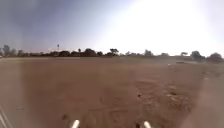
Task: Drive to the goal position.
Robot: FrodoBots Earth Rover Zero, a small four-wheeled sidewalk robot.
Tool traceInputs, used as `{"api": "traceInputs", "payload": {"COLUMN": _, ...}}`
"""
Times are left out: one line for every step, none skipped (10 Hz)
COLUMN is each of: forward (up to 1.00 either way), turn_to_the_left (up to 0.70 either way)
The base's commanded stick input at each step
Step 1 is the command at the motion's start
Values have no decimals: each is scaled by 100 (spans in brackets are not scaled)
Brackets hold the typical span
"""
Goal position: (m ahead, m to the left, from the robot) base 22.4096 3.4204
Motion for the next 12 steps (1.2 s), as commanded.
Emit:
{"api": "traceInputs", "payload": {"forward": 100, "turn_to_the_left": 22}}
{"api": "traceInputs", "payload": {"forward": 100, "turn_to_the_left": 5}}
{"api": "traceInputs", "payload": {"forward": 100, "turn_to_the_left": 0}}
{"api": "traceInputs", "payload": {"forward": 100, "turn_to_the_left": 0}}
{"api": "traceInputs", "payload": {"forward": 100, "turn_to_the_left": 0}}
{"api": "traceInputs", "payload": {"forward": 100, "turn_to_the_left": 0}}
{"api": "traceInputs", "payload": {"forward": 100, "turn_to_the_left": 0}}
{"api": "traceInputs", "payload": {"forward": 100, "turn_to_the_left": 0}}
{"api": "traceInputs", "payload": {"forward": 100, "turn_to_the_left": 0}}
{"api": "traceInputs", "payload": {"forward": 100, "turn_to_the_left": 0}}
{"api": "traceInputs", "payload": {"forward": 100, "turn_to_the_left": 0}}
{"api": "traceInputs", "payload": {"forward": 100, "turn_to_the_left": 0}}
